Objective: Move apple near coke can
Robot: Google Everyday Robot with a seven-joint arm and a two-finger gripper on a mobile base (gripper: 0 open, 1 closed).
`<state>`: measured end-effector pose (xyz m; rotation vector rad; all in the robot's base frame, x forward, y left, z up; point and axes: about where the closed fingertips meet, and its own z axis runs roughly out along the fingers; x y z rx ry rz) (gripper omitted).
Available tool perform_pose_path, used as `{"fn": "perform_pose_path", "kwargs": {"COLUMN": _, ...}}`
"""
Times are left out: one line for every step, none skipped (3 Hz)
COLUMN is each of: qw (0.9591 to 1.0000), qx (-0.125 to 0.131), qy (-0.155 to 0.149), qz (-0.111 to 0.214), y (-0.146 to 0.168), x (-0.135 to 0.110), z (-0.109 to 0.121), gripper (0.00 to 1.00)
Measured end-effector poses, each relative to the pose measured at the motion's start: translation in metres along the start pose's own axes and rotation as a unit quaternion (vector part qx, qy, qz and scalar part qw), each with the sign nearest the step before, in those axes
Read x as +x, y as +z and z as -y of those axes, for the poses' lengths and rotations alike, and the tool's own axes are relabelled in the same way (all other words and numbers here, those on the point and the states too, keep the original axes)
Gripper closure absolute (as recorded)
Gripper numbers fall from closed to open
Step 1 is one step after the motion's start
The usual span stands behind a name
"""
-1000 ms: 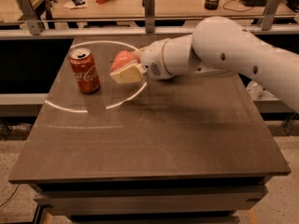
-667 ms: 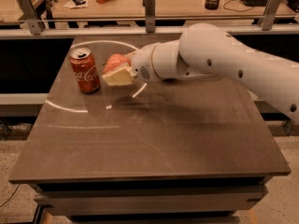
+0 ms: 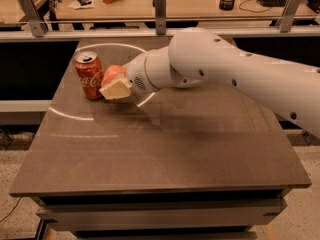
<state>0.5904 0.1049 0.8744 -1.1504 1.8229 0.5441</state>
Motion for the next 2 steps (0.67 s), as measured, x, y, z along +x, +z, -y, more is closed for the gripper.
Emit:
{"fn": "perform_pose_path", "kwargs": {"qw": 0.9998, "qx": -0.001, "qy": 0.002, "qz": -0.019, "y": 0.0069, "x": 0.0046, "z": -0.0085, "gripper": 1.00}}
{"fn": "perform_pose_path", "kwargs": {"qw": 0.9998, "qx": -0.002, "qy": 0.002, "qz": -0.018, "y": 0.0066, "x": 0.0027, "z": -0.0100, "gripper": 0.83}}
